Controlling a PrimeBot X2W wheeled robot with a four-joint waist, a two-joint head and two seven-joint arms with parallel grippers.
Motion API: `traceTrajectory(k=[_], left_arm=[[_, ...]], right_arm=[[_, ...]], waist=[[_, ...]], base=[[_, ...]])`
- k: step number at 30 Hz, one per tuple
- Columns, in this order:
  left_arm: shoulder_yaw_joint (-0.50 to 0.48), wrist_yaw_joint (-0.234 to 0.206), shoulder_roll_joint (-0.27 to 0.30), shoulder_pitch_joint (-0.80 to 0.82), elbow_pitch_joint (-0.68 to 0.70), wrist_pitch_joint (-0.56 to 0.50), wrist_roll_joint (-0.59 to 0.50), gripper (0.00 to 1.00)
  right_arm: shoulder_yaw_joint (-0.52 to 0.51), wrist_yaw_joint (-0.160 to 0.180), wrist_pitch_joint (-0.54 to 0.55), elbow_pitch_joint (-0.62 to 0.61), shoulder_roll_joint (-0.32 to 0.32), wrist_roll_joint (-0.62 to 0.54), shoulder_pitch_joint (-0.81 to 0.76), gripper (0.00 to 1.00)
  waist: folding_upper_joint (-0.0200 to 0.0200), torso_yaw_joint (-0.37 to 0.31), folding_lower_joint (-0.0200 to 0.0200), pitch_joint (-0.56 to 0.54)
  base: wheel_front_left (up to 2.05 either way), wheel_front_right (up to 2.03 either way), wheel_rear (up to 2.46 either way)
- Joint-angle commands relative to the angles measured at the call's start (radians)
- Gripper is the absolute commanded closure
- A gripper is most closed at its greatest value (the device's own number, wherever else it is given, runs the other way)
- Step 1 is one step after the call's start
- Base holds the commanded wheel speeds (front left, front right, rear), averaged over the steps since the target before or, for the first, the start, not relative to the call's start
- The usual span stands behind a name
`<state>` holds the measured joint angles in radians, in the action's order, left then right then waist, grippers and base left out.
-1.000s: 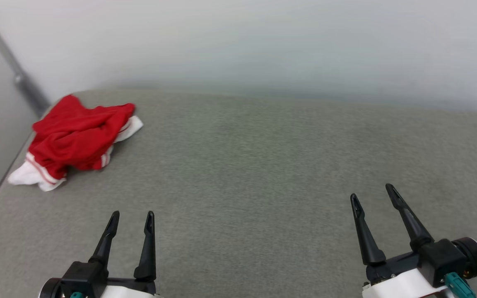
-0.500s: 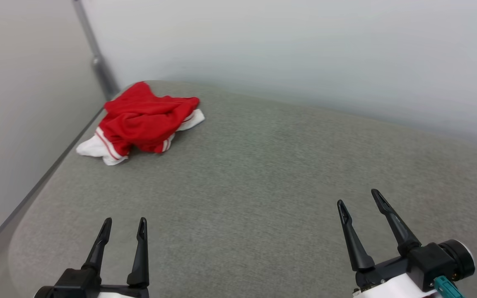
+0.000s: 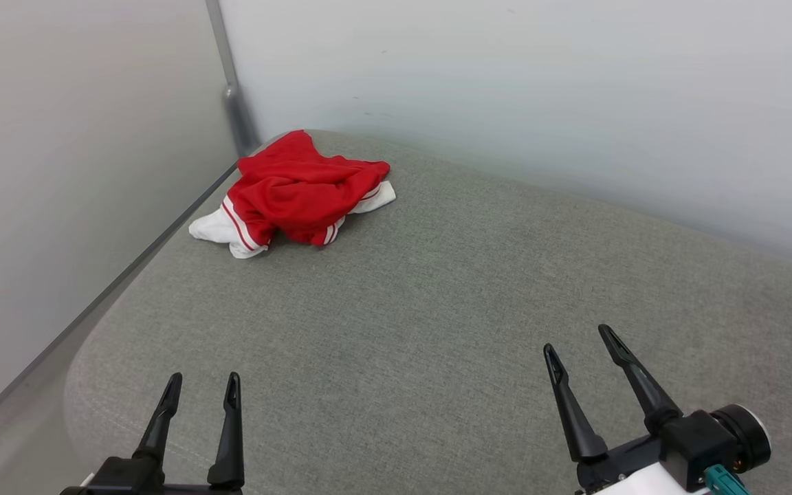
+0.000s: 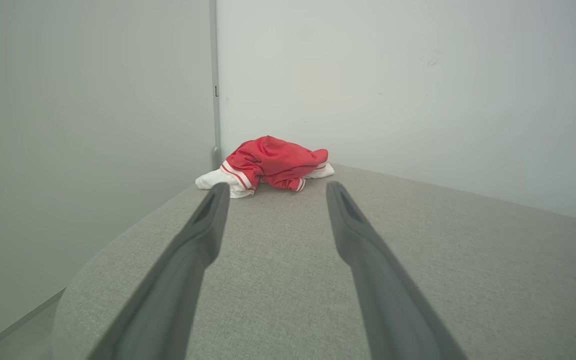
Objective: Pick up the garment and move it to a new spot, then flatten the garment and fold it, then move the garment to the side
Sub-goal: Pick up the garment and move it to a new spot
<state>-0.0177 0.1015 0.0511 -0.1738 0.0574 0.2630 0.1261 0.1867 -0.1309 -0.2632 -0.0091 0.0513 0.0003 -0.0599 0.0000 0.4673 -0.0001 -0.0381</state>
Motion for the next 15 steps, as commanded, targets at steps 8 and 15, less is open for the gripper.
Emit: traceTrajectory(k=[8, 15], left_arm=[[-0.004, 0.002, -0.001, -0.004, 0.007, 0.003, -0.007, 0.0], [-0.017, 0.011, -0.001, 0.018, -0.009, 0.003, 0.033, 0.0]], right_arm=[[0.005, 0.0, -0.002, 0.001, -0.002, 0.006, 0.005, 0.0], [0.012, 0.0, -0.002, -0.008, -0.002, -0.01, 0.016, 0.0]], waist=[[0.0, -0.006, 0.0001, 0.005], [0.0, -0.027, 0.0001, 0.034]], base=[[0.0, 0.0, 0.0], [0.0, 0.0, 0.0]])
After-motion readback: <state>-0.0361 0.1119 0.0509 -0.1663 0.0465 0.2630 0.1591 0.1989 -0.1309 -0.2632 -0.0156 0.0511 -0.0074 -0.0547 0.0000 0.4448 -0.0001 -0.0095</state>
